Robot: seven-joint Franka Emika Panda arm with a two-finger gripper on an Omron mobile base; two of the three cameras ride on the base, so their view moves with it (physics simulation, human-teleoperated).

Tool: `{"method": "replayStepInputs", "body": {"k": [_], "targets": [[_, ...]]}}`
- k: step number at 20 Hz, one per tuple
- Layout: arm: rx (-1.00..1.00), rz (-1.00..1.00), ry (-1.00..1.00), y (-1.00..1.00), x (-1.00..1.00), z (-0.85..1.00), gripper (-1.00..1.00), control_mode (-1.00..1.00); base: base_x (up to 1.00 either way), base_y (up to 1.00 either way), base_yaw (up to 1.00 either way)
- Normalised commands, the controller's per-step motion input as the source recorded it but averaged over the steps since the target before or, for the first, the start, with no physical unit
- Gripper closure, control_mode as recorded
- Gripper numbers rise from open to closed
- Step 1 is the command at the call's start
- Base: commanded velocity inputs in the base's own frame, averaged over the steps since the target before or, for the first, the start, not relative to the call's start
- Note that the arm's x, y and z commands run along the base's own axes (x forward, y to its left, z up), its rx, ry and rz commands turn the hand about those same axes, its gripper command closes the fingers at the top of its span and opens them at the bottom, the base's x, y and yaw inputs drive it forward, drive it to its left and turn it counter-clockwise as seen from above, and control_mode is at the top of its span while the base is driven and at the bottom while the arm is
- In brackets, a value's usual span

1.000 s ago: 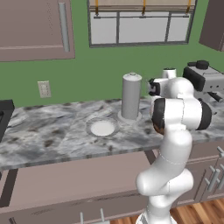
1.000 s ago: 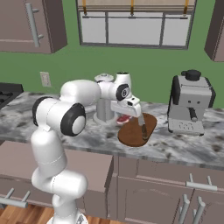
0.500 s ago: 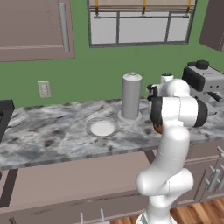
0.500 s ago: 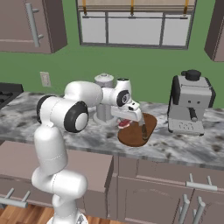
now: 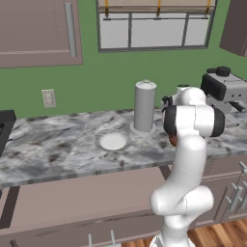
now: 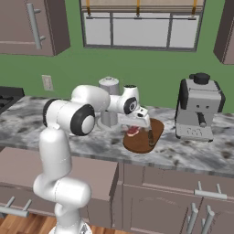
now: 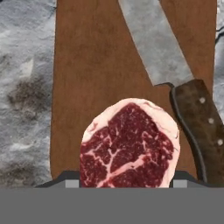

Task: Pick up the knife from the drawer and place it on the cutting board. Then place the meat from the plate to the cutting board.

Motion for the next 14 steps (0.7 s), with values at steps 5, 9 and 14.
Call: {"method": "replayStepInputs", "body": {"k": [5,9,14], "targets": [[0.01,0.09,0.00,-0.11,0.03,-0.24,1.00,-1.00,0.00,0.00,0.00],[0.00,0.07,0.00,-0.04,0.00,-0.31,1.00,-1.00,0.00,0.00,0.00],[0.00,0.05,0.00,0.00,0.00,-0.28,1.00,-1.00,0.00,0.00,0.00]]}}
